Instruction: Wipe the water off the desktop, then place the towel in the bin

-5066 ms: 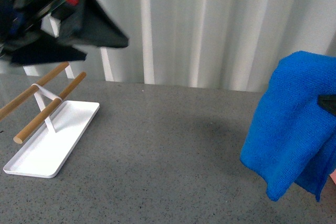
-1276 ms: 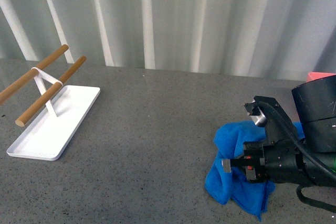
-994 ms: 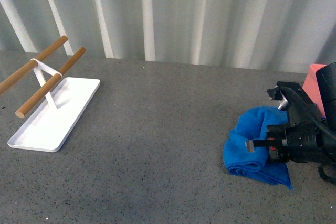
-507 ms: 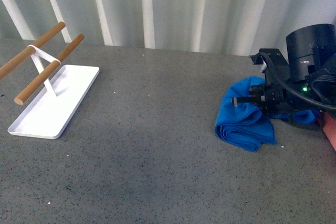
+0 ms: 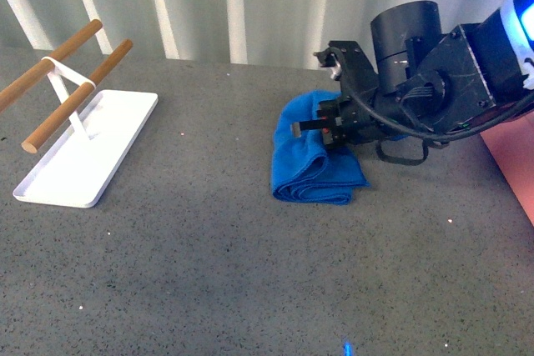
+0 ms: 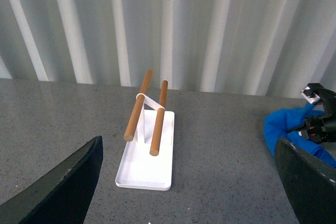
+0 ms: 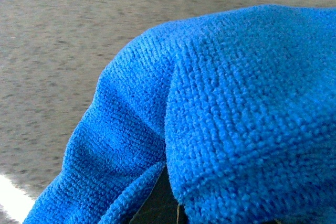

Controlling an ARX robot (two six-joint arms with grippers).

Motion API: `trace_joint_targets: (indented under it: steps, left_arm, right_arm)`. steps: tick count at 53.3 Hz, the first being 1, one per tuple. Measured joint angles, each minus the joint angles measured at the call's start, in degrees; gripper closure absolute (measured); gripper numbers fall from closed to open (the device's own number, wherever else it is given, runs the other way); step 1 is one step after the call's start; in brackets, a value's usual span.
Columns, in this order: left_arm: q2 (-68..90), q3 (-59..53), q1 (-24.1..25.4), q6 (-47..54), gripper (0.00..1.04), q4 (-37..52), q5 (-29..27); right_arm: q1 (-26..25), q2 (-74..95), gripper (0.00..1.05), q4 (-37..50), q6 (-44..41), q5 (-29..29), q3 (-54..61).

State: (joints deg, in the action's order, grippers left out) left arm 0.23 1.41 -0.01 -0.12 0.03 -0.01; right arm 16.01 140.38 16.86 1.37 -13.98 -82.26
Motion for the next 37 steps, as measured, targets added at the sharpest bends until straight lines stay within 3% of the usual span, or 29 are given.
trace_joint_targets:
  steps: [11,19,25,37]
  left_arm:
    - [0.0,0.0,0.0,0.0,0.07,0.0,0.0]
    - [-0.02,0.0,0.0,0.0,0.07,0.0,0.0]
    - [-0.02,0.0,0.0,0.0,0.07,0.0,0.0]
    - [-0.02,0.0,0.0,0.0,0.07,0.0,0.0]
  right_arm:
    - [3.1,-3.87,1.0,-0.39,-3.37,-6.29,7.26]
    - [3.19,-12.83,1.0,-6.21,-12.98,-11.06,18.67]
    - [0.52,-19.96,1.0,-12.5,-22.69,-12.48,26.49]
    - [-5.84,-26.34,1.0,-21.07,-36.79,-9.79,28.5]
